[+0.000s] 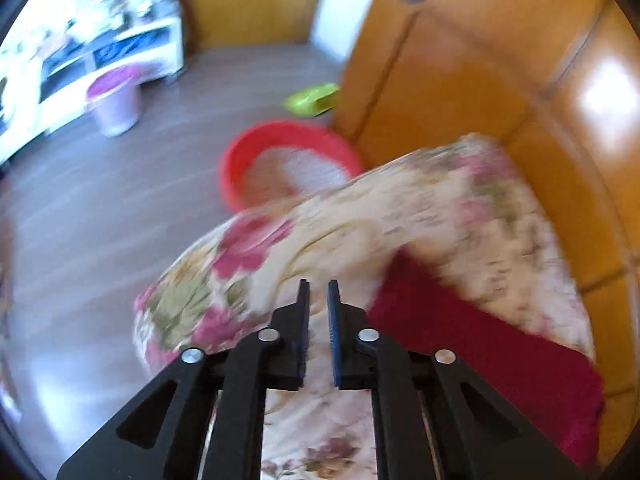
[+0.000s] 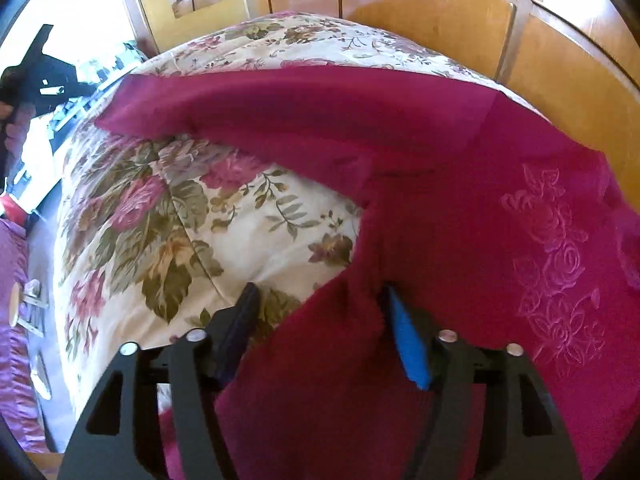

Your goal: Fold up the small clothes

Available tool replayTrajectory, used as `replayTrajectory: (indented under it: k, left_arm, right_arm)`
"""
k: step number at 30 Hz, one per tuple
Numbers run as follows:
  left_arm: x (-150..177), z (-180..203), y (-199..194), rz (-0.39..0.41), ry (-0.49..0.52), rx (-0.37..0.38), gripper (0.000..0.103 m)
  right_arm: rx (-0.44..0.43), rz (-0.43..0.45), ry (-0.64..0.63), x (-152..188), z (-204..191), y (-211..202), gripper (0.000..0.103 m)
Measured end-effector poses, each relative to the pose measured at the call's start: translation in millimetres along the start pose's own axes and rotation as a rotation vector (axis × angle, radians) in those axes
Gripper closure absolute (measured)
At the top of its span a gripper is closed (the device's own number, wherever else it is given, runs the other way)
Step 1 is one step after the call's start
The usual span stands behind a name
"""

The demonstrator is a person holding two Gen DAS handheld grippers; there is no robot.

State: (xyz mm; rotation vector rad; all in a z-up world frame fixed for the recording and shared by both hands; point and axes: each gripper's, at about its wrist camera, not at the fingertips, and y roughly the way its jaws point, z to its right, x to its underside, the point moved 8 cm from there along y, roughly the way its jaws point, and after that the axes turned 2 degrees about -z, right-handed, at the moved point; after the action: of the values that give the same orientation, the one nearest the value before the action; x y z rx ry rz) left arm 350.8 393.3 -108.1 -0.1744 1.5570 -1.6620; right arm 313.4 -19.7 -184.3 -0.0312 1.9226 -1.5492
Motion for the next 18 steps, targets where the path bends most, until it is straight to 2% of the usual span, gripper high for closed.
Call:
replayTrajectory:
  k: [2, 3, 5, 9, 14, 18]
  left_arm:
    - [17, 1, 0, 0.003, 0.015, 0.026, 0.084]
    - [28, 3, -1, 0.000, 0.024, 0.028, 0.072]
    - [52, 3, -8, 0.010, 0.043, 0.050, 0.070]
    - [95, 5, -29, 0.033, 0.135, 0.033, 0.069]
    - [148, -1, -43, -0.003, 0.172, 0.095, 0.069]
    - [182, -3, -52, -0.021, 0.205, 0.100, 0.069]
  right_arm:
    - [0.026, -0.003, 0.021, 1, -2, -3, 0.035]
    - [0.028, -0.004, 0.029, 1, -7, -6, 0.033]
    - [0.029, 0.009, 0.012, 2, -14, -13, 0.027]
    - [0.063, 0.025, -0.018, 9, -23, -24, 0.027]
    - [0.052, 0.048, 0.004, 27, -26, -48, 0.026]
    - [0.088, 0.078, 0.023, 46, -23, -70, 0.026]
